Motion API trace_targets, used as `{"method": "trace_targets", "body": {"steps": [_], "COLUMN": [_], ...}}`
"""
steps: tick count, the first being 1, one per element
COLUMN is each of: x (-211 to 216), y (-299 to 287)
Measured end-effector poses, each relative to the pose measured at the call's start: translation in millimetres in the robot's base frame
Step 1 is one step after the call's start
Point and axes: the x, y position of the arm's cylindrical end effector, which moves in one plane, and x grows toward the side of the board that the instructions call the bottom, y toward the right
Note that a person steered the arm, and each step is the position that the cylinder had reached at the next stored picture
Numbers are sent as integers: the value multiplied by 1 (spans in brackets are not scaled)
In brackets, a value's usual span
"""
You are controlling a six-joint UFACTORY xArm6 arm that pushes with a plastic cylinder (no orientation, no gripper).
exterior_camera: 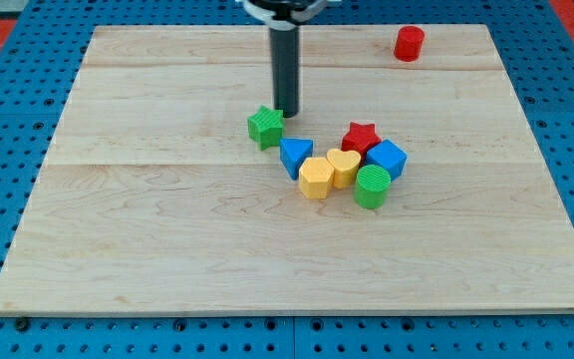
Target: Push the red star into the group of blocks
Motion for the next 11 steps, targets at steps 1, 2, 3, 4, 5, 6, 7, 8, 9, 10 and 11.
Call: {"method": "trace_targets", "body": {"steps": [1,2,3,4,5,6,7,8,9,10,11], "x": [-28,-36,-13,-5,-1,-10,19,52,61,61,73], "y": [-18,-82,-83,-57,5,-57,-52,-1,38,32,-23]}}
